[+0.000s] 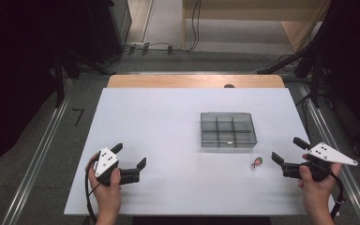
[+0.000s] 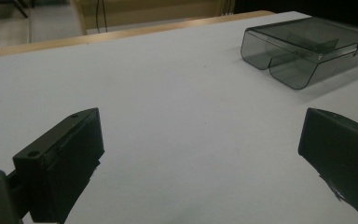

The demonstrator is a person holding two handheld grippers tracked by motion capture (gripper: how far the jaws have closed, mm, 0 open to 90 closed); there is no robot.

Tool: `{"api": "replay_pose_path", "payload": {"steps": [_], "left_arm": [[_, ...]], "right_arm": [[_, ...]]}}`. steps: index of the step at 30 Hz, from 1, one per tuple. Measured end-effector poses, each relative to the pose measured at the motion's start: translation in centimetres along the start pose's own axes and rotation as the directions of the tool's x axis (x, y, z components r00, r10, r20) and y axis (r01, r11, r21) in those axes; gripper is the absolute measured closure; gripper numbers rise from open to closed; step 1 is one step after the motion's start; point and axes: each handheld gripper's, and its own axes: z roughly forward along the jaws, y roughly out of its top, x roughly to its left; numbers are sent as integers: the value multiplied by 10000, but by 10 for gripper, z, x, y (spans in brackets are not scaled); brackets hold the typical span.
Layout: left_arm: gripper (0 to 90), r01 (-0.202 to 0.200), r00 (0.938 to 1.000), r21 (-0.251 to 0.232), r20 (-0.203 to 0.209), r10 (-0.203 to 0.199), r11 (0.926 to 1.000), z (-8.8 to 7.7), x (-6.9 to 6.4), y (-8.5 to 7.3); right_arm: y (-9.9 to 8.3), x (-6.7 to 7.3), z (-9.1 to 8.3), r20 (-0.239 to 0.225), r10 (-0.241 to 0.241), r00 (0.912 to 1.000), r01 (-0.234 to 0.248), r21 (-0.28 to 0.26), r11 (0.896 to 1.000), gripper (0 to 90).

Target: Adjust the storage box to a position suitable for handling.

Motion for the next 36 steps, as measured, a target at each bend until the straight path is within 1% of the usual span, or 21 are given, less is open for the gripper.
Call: {"api": "replay_pose_path", "payload": {"steps": [3, 8, 11, 12, 13, 15, 16, 19, 20, 22, 24, 25, 26, 27, 29, 30, 31, 32, 33, 35, 36], "left_arm": [[0, -41, 10000, -30, 84, 41, 10000, 2, -1, 4], [2, -190, 9990, 35, 410, 189, 9998, 15, -5, 13], [3, -256, 9983, 57, 516, 253, 9997, 20, -8, 15], [3, -260, 9979, 42, 588, 258, 9997, 23, -9, 16], [4, -268, 9976, 35, 645, 265, 9996, 27, -11, 18], [4, -252, 9971, 5, 725, 251, 9997, 30, -12, 20], [5, -266, 9964, -8, 800, 266, 9996, 31, -12, 22], [37, -298, 9965, 0, 787, 297, 9996, 37, -14, 26], [37, -314, 9958, 38, 865, 309, 9995, 42, -15, 29], [41, -329, 9958, 53, 859, 323, 9994, 44, -16, 30], [44, -315, 9962, 79, 811, 308, 9995, 48, -18, 32], [44, -266, 9963, 61, 823, 260, 9996, 50, -18, 32], [44, -247, 9959, 100, 870, 237, 9996, 55, -19, 33], [44, -188, 9958, 110, 901, 177, 9998, 58, -19, 33], [44, -137, 9962, 160, 861, 123, 9998, 63, -20, 34], [44, -137, 9962, 160, 861, 123, 9998, 63, -20, 34], [44, -141, 9970, 200, 759, 125, 9997, 66, -20, 35], [60, -93, 9983, 259, 569, 78, 9996, 71, -21, 37], [73, -93, 9983, 259, 569, 78, 9996, 71, -21, 37], [86, 104, 9986, 275, 524, -118, 9996, 77, -21, 38], [94, 235, 9977, 277, 630, -252, 9993, 79, -20, 38]], "right_arm": [[4, 0, 4, -64, -8, 10000, 8, -8, 10000, 0], [24, -1, 20, -169, -51, 9998, 50, -54, 10000, 0], [29, -4, 27, -245, -24, 9997, 24, -20, 10000, 0], [31, -5, 30, -205, 20, 9998, -21, -38, 10000, 35], [34, -9, 37, -126, 163, 9998, -164, -43, 9999, 41], [36, -10, 41, -127, 248, 9996, -248, 16, 9997, 46], [37, -15, 47, 73, 437, 9990, -436, -87, 9990, 126], [38, -19, 53, 160, 588, 9981, -587, -60, 9983, 156], [38, -23, 59, 313, 613, 9976, -616, 93, 9981, 213], [38, -24, 62, 408, 578, 9975, -584, 151, 9982, 230], [38, -30, 71, 631, 583, 9963, -610, 424, 9972, 336], [38, -30, 71, 631, 583, 9963, -610, 424, 9972, 336], [38, -32, 75, 751, 716, 9946, -761, 598, 9953, 441], [38, -33, 77, 780, 815, 9936, -867, 650, 9941, 482], [37, -36, 84, 746, 885, 9933, -947, 848, 9919, 589], [37, -36, 84, 746, 885, 9933, -947, 848, 9919, 589], [35, -37, 87, 706, 900, 9934, -967, 972, 9906, 644], [33, -38, 94, 661, 962, 9932, -1036, 1192, 9875, 752], [33, -38, 94, 661, 962, 9932, -1036, 1192, 9875, 752], [30, -38, 99, 496, 916, 9946, -976, 1358, 9859, 817], [29, -38, 102, 414, 832, 9957, -883, 1423, 9859, 847]]}}
